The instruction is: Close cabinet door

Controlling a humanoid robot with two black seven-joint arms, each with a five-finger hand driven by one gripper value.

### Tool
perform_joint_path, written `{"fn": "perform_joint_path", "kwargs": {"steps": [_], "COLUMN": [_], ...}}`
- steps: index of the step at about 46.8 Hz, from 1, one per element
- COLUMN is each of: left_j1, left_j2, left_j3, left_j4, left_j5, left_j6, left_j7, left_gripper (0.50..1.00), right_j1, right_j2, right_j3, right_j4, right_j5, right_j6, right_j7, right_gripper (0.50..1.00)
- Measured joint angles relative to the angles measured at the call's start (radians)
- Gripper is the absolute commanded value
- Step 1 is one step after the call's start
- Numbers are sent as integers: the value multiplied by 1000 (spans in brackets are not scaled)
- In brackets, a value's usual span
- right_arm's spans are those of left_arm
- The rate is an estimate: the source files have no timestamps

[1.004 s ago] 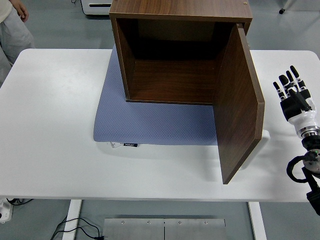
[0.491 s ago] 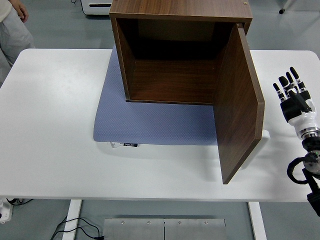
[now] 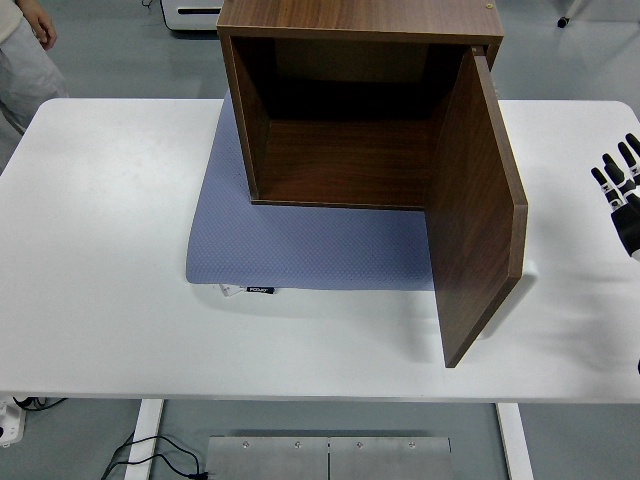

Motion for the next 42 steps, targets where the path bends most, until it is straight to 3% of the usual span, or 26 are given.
{"fn": "perform_joint_path", "kwargs": {"steps": [23,42], "left_j1": [0,0], "left_j2": [0,0], "left_j3": [0,0], "left_j4": [0,0], "left_j5": [0,0], "left_j6": [1,0], "left_j7": [0,0], "left_gripper": [1000,1000], "right_j1": [-216,-411], "right_j2": [-89,-97], "right_j3": [17,70], "right_j4": [254,403], "right_j5": [-30,-142], "right_j6": [1,51], "right_j7": [24,35], "right_gripper": [1000,1000]}}
